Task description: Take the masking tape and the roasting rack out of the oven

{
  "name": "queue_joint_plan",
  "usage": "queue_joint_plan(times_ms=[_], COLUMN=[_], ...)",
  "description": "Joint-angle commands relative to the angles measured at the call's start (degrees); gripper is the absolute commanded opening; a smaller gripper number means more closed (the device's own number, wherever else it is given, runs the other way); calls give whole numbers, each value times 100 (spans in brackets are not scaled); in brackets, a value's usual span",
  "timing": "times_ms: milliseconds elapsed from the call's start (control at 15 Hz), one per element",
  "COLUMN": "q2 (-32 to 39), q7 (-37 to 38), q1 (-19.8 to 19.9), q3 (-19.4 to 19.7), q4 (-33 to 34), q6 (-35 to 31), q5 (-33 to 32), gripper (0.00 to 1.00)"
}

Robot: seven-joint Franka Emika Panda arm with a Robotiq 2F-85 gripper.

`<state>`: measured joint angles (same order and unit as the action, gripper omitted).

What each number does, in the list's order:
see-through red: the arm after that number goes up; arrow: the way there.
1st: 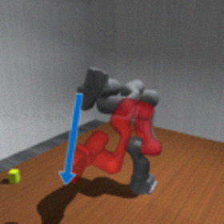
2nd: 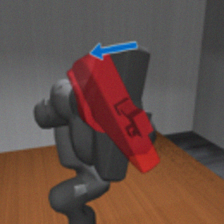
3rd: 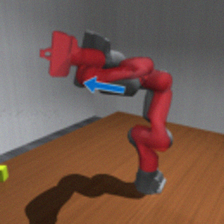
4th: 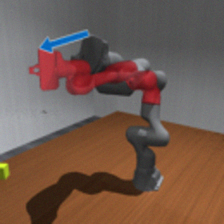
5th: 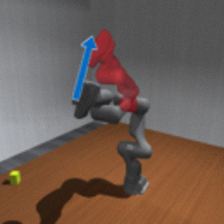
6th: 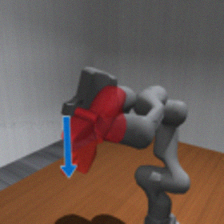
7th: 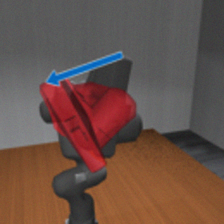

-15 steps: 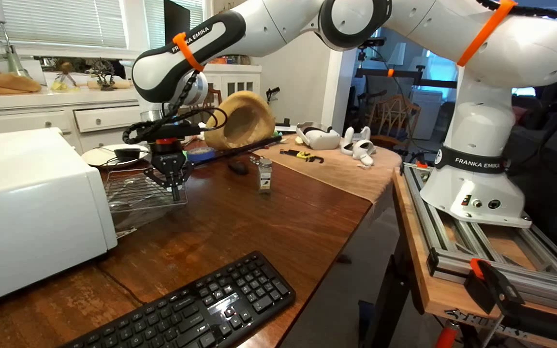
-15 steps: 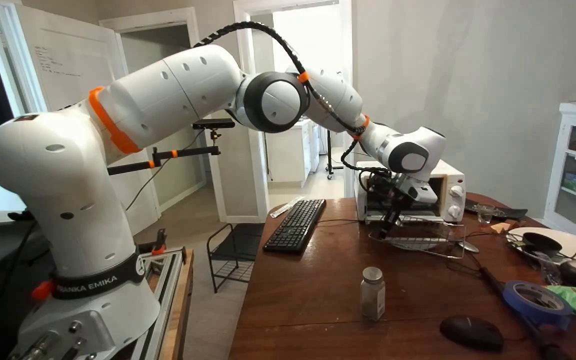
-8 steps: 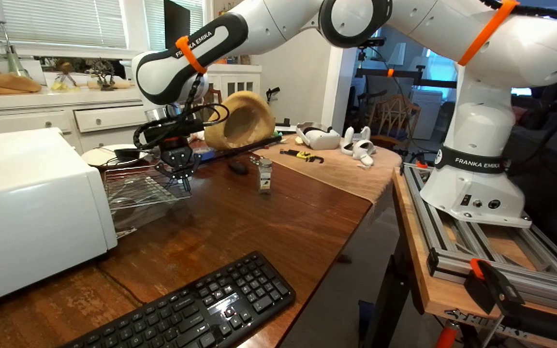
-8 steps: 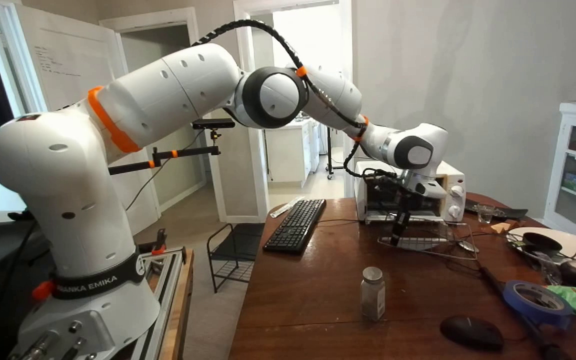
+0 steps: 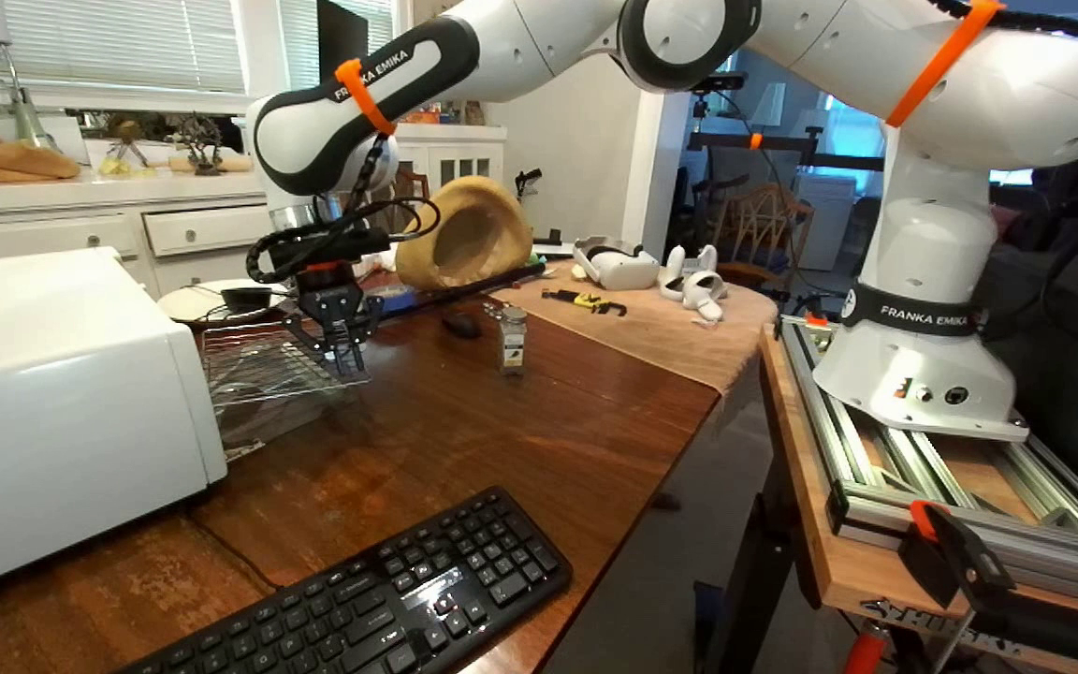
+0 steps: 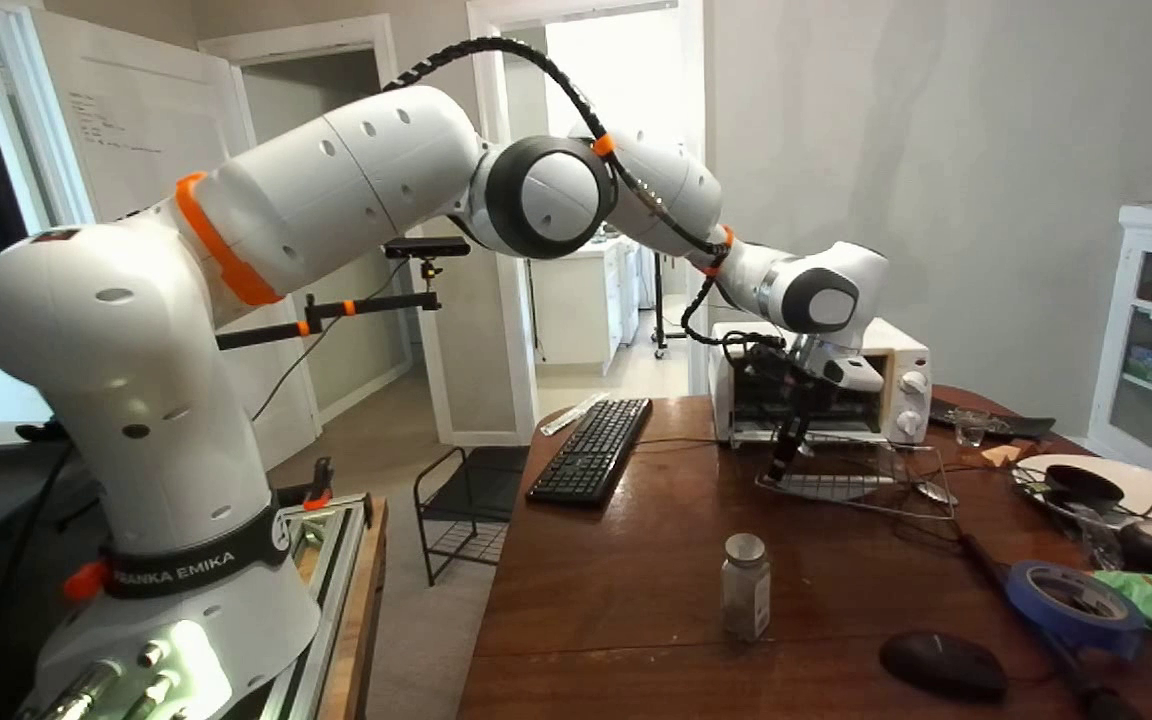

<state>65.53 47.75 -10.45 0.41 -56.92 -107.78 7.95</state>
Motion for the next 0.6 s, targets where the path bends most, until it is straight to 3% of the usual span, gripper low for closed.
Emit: queue_joint_plan(times_ms=[0,200,400,533], q2=[-173,-250,-366,-442], q7=[-235,-20,576,792], q1=[50,-3,-3,56], q3=[-262,-318,-318,-418], q4=[-84,-159,-490,-776], q6=[-314,-873,-1834,-2428], q5=[216,253,517,814], gripper=[56,78,99,100])
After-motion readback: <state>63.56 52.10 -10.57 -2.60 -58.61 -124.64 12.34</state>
